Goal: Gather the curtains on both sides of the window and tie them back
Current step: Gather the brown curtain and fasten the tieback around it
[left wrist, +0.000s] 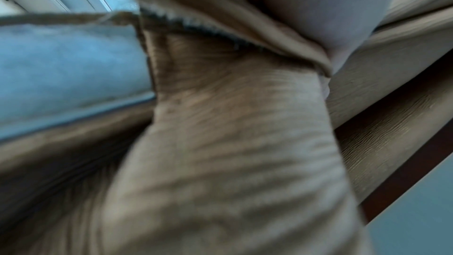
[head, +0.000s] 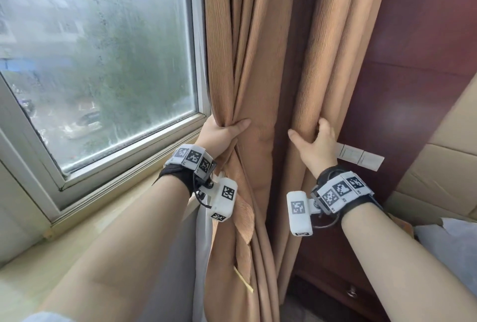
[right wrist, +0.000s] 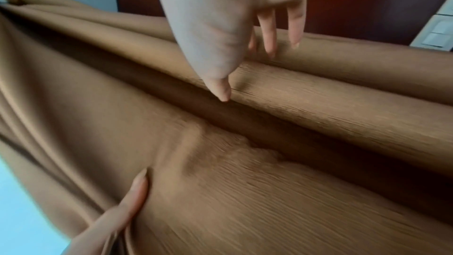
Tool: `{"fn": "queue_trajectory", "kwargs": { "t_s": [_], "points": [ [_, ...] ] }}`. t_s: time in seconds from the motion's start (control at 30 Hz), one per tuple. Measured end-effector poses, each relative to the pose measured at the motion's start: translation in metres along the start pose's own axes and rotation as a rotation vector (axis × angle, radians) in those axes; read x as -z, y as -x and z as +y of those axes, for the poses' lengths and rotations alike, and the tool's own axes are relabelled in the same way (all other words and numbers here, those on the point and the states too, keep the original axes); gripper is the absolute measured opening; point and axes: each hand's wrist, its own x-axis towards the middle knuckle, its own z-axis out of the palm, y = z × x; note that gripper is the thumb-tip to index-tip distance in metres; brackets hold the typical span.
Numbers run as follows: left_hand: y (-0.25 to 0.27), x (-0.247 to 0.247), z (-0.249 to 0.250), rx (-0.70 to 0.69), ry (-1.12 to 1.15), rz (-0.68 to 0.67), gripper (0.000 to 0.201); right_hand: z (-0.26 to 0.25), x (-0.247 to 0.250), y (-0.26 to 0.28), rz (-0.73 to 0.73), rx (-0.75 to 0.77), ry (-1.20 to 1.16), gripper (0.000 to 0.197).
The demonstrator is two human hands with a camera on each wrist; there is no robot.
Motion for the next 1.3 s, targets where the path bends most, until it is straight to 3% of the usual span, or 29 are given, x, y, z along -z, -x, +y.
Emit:
{"fn": "queue_trajectory", "kwargs": {
  "t_s": [0.13,0.3,0.43,0.57,0.67,0.83,1.0,1.3],
  "points": [
    [-0.001,0.001,0.0,-0.001,0.007,0.007,0.046,-0.004,0.0,-0.003,0.008,0.083,0.034,0.034],
    [-0.005,0.001,-0.002,-0.013,-0.015,0.039,0.056,0.005,0.013,0.002,0.066,-0.012,0.033,0.027],
    [-0.011,0.001,-0.004,-0.034,-0.072,0.113,0.048,0.017,0.029,0.005,0.133,-0.091,0.021,0.027],
    [-0.019,-0.003,-0.007,-0.072,-0.16,0.232,0.052,0.021,0.038,0.01,0.161,-0.068,0.033,0.023],
    [-0.02,-0.011,-0.008,-0.081,-0.185,0.259,0.054,0.018,0.039,0.019,0.101,0.002,0.056,0.017],
    [-0.015,-0.02,-0.008,-0.11,-0.17,0.235,0.058,0.008,0.033,0.034,-0.01,0.157,0.088,0.038],
    [-0.01,-0.02,-0.009,-0.088,-0.152,0.198,0.059,-0.009,0.028,0.045,-0.101,0.271,0.106,0.034],
    [-0.005,-0.012,-0.007,-0.1,-0.123,0.152,0.045,-0.062,0.008,0.071,-0.415,0.511,0.064,0.028]
  ]
}}
